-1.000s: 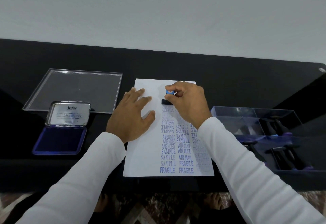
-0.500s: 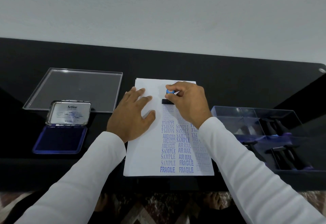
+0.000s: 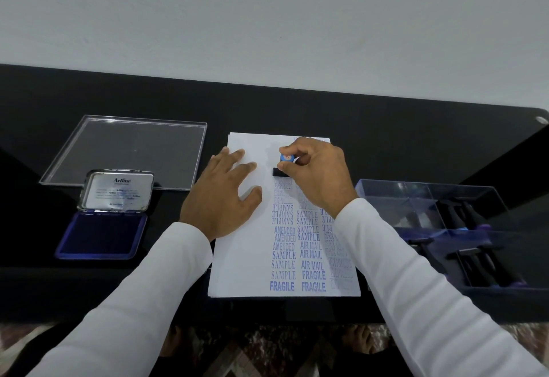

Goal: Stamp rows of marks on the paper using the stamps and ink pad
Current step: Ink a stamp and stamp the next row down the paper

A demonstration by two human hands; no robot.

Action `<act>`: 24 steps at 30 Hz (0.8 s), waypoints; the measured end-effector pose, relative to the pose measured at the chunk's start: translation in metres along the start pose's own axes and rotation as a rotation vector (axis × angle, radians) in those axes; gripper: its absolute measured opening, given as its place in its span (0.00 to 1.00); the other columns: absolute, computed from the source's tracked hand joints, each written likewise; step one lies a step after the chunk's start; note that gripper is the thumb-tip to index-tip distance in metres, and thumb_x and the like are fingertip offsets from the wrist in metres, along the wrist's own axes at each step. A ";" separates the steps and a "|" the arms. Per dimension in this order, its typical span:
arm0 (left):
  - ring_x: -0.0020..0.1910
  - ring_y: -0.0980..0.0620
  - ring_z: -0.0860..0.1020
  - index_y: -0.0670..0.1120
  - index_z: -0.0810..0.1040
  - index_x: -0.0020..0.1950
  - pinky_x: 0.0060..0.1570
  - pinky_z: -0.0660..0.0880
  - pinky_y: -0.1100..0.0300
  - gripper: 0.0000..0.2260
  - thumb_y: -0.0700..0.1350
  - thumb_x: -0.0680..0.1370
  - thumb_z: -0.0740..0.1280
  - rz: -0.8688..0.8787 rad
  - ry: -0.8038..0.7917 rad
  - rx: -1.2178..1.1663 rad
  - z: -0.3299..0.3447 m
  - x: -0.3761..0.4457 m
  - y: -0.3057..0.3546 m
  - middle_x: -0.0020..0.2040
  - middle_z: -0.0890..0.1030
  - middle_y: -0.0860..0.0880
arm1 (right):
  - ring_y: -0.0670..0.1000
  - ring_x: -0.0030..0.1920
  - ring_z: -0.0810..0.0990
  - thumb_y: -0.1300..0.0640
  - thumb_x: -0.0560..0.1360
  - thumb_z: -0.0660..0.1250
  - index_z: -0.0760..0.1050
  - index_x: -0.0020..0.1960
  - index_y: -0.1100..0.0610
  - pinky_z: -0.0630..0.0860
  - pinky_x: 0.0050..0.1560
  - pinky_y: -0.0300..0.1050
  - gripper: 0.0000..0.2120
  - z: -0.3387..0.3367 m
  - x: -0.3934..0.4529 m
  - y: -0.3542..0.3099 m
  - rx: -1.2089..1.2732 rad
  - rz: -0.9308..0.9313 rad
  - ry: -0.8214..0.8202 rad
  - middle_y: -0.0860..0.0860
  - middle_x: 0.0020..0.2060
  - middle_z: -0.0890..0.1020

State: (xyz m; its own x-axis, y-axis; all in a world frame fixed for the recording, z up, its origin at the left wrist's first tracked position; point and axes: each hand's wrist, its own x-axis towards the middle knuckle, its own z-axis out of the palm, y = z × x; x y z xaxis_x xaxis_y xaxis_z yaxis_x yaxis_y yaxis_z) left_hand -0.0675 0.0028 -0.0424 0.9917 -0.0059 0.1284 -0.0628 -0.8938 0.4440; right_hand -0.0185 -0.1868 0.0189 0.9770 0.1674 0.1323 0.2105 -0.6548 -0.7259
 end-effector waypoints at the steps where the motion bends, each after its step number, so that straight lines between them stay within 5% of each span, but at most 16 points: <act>1: 0.80 0.48 0.55 0.56 0.71 0.74 0.75 0.57 0.45 0.29 0.66 0.76 0.57 -0.002 -0.001 -0.003 0.000 0.000 0.000 0.79 0.63 0.53 | 0.46 0.45 0.81 0.53 0.74 0.74 0.83 0.55 0.52 0.78 0.55 0.39 0.10 0.000 0.000 0.000 -0.004 -0.004 -0.002 0.47 0.54 0.84; 7: 0.81 0.48 0.55 0.56 0.71 0.74 0.75 0.56 0.45 0.29 0.66 0.76 0.57 -0.003 -0.006 0.002 0.001 0.000 -0.001 0.80 0.62 0.54 | 0.44 0.44 0.81 0.54 0.75 0.74 0.83 0.57 0.52 0.77 0.52 0.34 0.12 0.000 0.001 0.002 -0.001 -0.005 0.018 0.47 0.57 0.83; 24: 0.81 0.48 0.55 0.56 0.71 0.74 0.73 0.51 0.51 0.28 0.65 0.77 0.57 0.012 0.009 0.012 0.002 0.000 -0.002 0.80 0.62 0.54 | 0.45 0.44 0.82 0.54 0.75 0.74 0.83 0.59 0.51 0.80 0.56 0.42 0.12 -0.001 0.000 0.000 0.006 0.008 0.010 0.46 0.56 0.84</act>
State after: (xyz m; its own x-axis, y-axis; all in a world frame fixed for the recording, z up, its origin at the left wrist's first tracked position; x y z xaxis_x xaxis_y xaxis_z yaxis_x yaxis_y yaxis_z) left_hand -0.0671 0.0038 -0.0446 0.9898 -0.0122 0.1417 -0.0730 -0.8989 0.4319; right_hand -0.0182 -0.1880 0.0194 0.9789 0.1546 0.1338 0.2028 -0.6520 -0.7306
